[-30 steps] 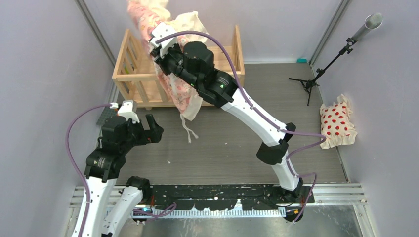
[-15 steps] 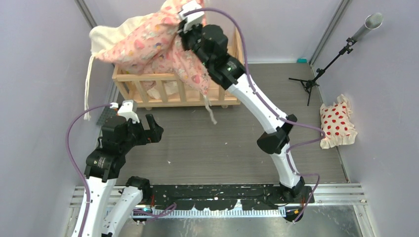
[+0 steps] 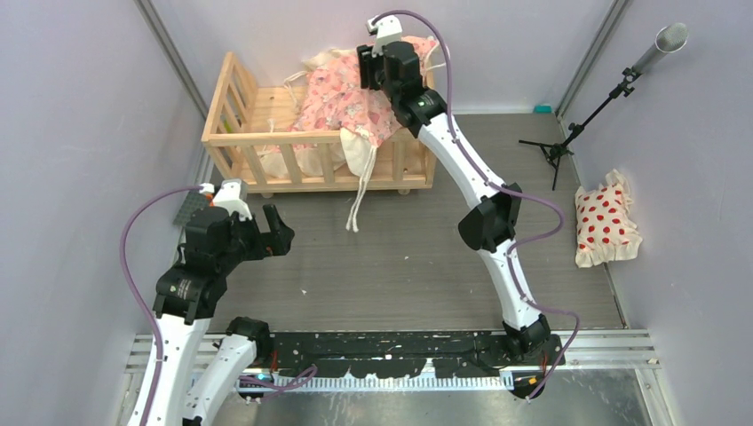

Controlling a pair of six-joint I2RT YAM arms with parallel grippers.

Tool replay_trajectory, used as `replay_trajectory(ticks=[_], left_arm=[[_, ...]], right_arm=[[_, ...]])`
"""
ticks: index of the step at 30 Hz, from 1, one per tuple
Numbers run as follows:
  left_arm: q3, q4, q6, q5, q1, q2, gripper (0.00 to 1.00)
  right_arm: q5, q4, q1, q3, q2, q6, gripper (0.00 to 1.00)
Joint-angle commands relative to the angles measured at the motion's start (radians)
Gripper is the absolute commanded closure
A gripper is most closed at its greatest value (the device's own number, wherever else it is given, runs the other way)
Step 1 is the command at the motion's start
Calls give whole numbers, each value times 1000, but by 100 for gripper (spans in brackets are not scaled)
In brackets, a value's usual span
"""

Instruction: Set up the pet bed

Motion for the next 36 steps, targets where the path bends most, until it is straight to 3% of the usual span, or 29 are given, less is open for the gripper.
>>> replay_trajectory(ticks=[1, 9, 15, 23, 29, 32, 36], left_arm=[[-2, 37, 12, -4, -1, 6, 0], [-2, 37, 12, 0, -1, 8, 0], [-2, 37, 12, -3, -1, 7, 0], [30, 57, -13, -8, 1, 19, 0], [287, 45, -9, -112, 0, 172, 0], [426, 4, 10, -187, 1, 260, 0], [520, -25, 37, -212, 1, 346, 0]], right_arm=[[40, 9, 5, 91, 31, -22, 41], [118, 29, 8, 28, -90, -95, 34], [256, -68, 37, 18, -211, -166, 34], [487, -339, 52, -202, -488, 42, 33], [430, -659, 29, -305, -607, 274, 32], [248, -773, -52, -305, -604, 362, 33], [50, -838, -110, -278, -549, 338, 35]])
